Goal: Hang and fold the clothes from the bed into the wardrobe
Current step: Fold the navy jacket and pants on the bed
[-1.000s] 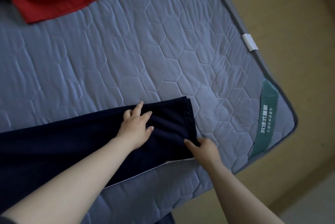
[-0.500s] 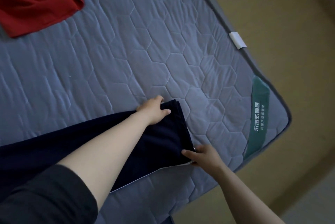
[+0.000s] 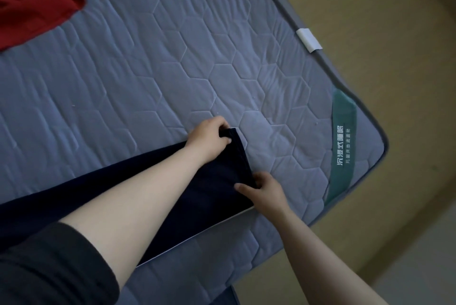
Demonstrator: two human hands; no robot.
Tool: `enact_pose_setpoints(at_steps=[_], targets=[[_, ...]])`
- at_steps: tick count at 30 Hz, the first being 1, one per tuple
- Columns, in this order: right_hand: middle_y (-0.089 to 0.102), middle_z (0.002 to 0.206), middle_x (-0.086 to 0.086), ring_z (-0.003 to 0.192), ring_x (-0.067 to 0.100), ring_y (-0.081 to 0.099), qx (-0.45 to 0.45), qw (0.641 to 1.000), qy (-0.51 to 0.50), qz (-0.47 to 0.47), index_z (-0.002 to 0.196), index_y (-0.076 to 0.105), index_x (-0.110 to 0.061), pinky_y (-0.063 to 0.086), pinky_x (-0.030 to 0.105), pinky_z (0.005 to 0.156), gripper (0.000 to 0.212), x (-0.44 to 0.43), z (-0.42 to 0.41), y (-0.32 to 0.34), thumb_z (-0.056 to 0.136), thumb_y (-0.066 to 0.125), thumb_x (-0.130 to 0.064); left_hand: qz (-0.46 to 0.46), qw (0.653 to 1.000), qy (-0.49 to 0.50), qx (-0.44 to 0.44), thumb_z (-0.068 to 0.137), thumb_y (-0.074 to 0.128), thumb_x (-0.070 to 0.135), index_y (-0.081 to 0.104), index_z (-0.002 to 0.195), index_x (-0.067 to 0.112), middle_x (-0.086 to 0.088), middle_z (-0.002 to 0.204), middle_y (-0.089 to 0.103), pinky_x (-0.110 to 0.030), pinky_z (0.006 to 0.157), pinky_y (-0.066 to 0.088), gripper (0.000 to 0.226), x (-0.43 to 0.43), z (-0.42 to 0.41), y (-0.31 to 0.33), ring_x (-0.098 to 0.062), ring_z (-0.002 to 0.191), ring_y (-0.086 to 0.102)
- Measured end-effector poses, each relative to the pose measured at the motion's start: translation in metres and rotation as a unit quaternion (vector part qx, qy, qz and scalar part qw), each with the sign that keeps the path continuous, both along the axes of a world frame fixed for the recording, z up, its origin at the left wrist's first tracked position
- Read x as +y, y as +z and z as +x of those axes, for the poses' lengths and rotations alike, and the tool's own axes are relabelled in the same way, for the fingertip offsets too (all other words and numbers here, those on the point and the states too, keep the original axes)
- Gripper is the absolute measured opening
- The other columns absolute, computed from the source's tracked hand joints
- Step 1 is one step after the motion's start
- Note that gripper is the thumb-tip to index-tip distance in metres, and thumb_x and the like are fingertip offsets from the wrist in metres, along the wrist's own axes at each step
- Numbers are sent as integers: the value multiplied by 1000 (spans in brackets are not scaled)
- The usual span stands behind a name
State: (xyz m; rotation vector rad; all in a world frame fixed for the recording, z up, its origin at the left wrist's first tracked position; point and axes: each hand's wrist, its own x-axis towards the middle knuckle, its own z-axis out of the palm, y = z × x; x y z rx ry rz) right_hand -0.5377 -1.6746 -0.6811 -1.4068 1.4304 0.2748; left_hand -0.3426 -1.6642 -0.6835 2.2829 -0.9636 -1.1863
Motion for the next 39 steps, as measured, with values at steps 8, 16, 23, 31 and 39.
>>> enact_pose_setpoints(at_steps=[8, 16, 23, 31, 39], targets=[[42, 56, -1, 54, 10, 42, -13, 998, 56, -41, 65, 51, -7, 29, 25, 51, 33, 8, -14, 20, 81, 74, -25, -41, 989, -115, -89, 79, 72, 27, 69, 103, 26, -1, 107, 59, -34, 93, 40, 24, 9, 22, 36, -25, 108, 49], [46, 54, -10, 52, 5, 44, -78, 970, 177, -146, 71, 47, -21, 31, 20, 49, 23, 39, 26, 87, 79, 69, -27, -19, 995, -12, -101, 82, 65, 19, 60, 79, 26, 4, 78, 66, -23, 59, 45, 9, 77, 56, 92, -10, 58, 67], [47, 52, -7, 52, 6, 46, -113, 944, 270, -150, 78, 55, -20, 31, 23, 50, 14, 100, 82, 136, 80, 67, -28, -45, 986, 156, -38, 76, 62, 2, 68, 75, 22, 4, 75, 68, -13, 63, 42, 21, 172, 98, 132, -11, 70, 64], [45, 57, -6, 54, 8, 42, -160, 915, 356, -101, 71, 45, -21, 35, 26, 52, 22, 226, 150, 161, 79, 65, -29, -46, 958, 280, -41, 77, 75, 22, 68, 83, 15, 1, 92, 65, -21, 74, 40, 12, 317, 144, 161, -14, 85, 60], [55, 62, -5, 59, 13, 54, -162, 893, 419, -33, 80, 53, -25, 49, 36, 60, 13, 384, 213, 155, 79, 64, -32, -42, 885, 463, -7, 69, 82, 12, 54, 124, 9, -5, 113, 63, -31, 87, 49, 62, 495, 180, 148, -19, 97, 62]])
